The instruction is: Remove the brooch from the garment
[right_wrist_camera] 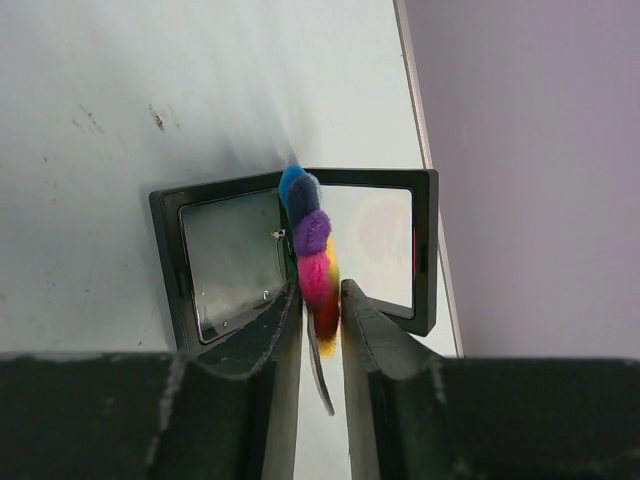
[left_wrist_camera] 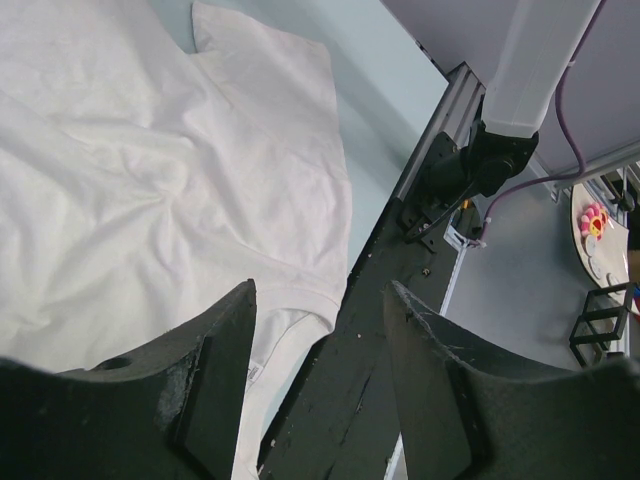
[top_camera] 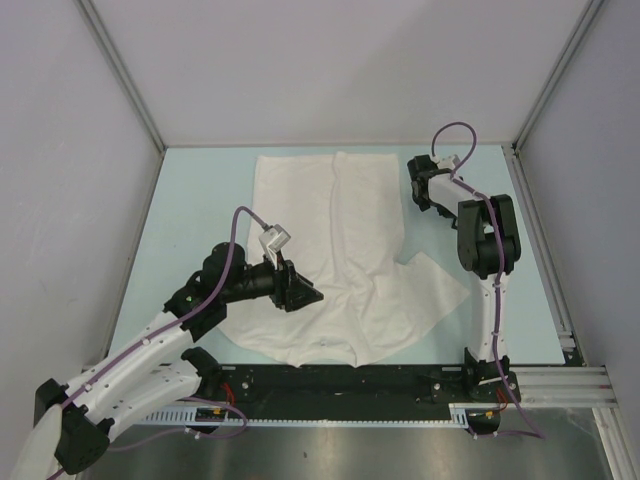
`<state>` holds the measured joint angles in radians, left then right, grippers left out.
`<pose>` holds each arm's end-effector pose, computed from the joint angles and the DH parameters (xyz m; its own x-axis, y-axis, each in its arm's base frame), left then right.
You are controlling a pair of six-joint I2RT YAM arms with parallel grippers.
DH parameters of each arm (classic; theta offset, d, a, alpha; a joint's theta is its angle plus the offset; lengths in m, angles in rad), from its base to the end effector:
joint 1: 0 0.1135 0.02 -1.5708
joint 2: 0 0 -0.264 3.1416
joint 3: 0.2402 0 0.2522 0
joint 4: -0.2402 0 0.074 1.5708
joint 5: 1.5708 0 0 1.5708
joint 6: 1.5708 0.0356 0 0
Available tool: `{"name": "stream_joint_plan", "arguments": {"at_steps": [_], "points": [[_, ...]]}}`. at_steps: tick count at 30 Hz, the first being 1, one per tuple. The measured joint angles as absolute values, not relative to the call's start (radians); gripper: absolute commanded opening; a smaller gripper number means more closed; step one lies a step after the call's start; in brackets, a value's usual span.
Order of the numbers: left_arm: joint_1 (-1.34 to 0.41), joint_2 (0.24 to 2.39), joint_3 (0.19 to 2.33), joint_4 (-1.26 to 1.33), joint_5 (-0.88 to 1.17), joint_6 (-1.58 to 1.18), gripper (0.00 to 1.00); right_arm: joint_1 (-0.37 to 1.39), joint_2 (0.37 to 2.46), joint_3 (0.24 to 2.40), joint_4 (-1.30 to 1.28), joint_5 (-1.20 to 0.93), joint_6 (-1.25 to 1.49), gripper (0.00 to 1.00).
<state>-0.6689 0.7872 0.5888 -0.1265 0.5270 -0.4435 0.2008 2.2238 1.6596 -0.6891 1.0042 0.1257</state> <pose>0.1340 -0.1287 0.2776 -0.6166 0.0147 -0.7871 0.7144 0.4304 -0.5517 0.4455 0.0600 0.1544 -0.9046 -0.1155 -0.4102 0.2666 0.5977 -0.7561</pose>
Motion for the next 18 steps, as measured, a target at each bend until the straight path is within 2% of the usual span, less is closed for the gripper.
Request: {"name": "stream_joint_plan", "arguments": {"at_steps": [18], "points": [[-0.669, 0.793, 0.587, -0.126, 0.528, -0.443, 0.59, 0.215, 2.23, 1.663, -0.706, 0.978, 0.121, 0.42]]}}
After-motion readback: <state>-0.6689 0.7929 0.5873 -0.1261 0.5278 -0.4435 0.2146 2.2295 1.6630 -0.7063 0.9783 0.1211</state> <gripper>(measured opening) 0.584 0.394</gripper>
